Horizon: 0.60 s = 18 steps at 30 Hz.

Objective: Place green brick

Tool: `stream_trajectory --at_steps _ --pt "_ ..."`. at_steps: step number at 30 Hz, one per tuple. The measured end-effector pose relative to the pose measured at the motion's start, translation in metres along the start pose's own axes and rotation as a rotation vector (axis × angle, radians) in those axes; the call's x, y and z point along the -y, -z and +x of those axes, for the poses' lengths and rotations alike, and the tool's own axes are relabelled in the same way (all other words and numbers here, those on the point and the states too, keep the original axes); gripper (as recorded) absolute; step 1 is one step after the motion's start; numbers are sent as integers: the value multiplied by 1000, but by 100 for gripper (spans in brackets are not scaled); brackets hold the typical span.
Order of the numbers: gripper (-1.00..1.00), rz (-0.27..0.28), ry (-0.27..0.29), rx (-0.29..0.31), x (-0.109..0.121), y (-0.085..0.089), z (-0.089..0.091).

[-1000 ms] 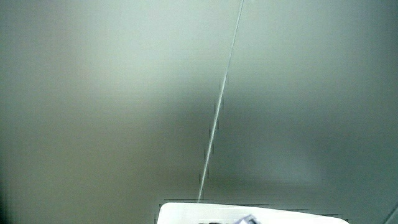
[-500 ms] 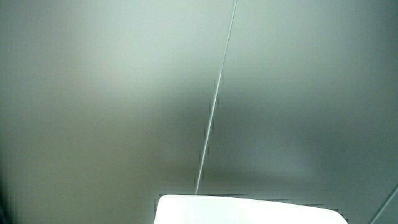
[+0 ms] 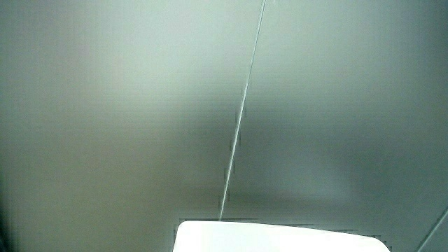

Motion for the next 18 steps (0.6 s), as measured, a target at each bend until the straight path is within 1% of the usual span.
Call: stream_trajectory --at_steps 1,2,3,4,5,6,7,12,13,15,18 --pt "-49 -8 5 -25 -1 -3 -1" --pt "-51 -9 1 -8 -1 -1 0" --pt "-54 2 0 -11 0 0 0" --pt "-56 -8 4 -12 0 -1 0" --pt "-59 5 4 -16 -1 0 1" --pt "-61 -11 0 -16 0 0 1" --pt "-63 -7 4 -25 0 -1 0" --pt "-76 -50 25 -66 1 5 3" --pt "-78 -71 24 -68 1 8 6" --pt "-83 -53 29 -73 1 7 5" --pt "-90 -181 -10 -112 -1 13 2"
